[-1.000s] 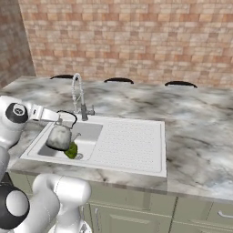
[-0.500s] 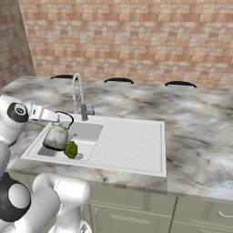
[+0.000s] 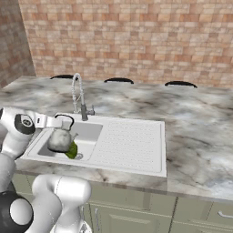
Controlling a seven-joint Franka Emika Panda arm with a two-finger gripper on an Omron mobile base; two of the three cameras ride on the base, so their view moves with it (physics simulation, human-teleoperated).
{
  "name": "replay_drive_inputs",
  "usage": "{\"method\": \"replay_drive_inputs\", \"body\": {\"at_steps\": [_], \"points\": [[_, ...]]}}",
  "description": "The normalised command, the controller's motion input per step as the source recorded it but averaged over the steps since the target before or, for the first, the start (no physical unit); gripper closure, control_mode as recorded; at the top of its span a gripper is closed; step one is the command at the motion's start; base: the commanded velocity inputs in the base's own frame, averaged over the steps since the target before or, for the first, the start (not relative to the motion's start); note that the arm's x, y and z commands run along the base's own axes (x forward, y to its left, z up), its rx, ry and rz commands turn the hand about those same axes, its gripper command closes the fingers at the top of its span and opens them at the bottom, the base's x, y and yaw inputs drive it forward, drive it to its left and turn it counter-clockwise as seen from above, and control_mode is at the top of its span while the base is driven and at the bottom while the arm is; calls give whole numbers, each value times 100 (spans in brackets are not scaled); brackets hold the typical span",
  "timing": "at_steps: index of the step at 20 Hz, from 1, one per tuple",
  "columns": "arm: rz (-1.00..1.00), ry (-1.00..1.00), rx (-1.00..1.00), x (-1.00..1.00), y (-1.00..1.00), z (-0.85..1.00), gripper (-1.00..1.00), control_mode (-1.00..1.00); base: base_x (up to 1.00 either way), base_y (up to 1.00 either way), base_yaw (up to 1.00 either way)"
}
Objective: Open the cabinet, pick the kettle from the cabinet, and place it in the sink.
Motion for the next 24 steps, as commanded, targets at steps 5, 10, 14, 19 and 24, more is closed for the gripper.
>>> {"method": "replay_drive_inputs", "body": {"at_steps": [5,10,14,19,24], "points": [[5,-2,4,22,-2,-11,100,-100,0,0,0],[0,0,3,20,-1,-5,100,-100,0,0,0],[0,0,6,14,0,-10,100,-100,0,0,0],[0,0,3,21,0,-16,100,-100,0,0,0],[0,0,2,19,0,-17,100,-100,0,0,0]]}}
